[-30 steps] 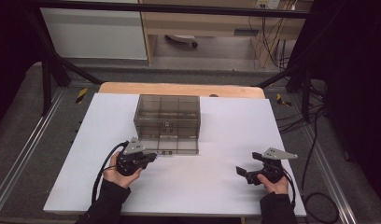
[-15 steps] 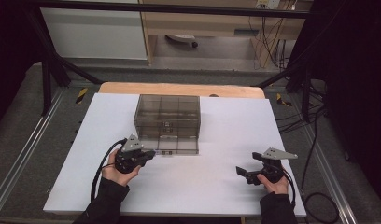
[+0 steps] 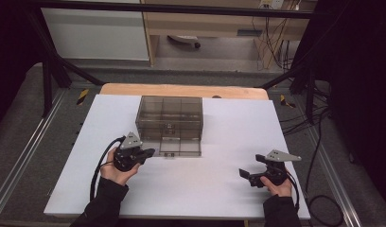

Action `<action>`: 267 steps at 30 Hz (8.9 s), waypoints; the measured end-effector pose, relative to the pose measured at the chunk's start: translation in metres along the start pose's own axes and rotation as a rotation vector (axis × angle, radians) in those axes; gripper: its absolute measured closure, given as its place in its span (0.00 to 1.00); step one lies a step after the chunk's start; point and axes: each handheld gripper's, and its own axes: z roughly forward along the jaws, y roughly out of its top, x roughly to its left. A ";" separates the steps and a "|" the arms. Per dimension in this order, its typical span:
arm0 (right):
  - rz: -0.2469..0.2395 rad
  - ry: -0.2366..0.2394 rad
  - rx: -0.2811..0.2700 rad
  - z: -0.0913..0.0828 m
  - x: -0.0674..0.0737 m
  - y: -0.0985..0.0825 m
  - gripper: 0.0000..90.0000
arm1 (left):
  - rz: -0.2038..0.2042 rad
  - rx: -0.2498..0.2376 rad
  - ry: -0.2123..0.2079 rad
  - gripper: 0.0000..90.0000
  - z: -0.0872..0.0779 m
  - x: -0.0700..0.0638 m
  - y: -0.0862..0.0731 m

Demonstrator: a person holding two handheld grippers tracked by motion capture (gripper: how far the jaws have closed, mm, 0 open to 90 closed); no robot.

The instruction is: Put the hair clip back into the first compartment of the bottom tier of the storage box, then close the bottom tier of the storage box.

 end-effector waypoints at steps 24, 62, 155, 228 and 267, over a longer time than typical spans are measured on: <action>-0.002 0.000 0.001 0.000 0.000 0.000 0.01 | -0.025 0.024 0.053 0.99 0.011 0.025 0.002; -0.001 -0.002 0.001 0.000 0.000 0.000 0.01 | -0.055 0.098 0.094 0.99 0.044 0.052 -0.008; 0.000 -0.002 0.000 0.000 0.001 0.000 0.01 | -0.062 -0.001 0.052 0.09 0.012 0.005 -0.038; 0.001 -0.003 0.010 0.001 0.000 -0.001 0.01 | -0.063 0.032 -0.078 0.57 0.033 -0.005 -0.040; -0.002 -0.006 0.007 0.000 0.000 0.000 0.01 | -0.066 0.034 -0.066 1.00 0.039 0.000 -0.037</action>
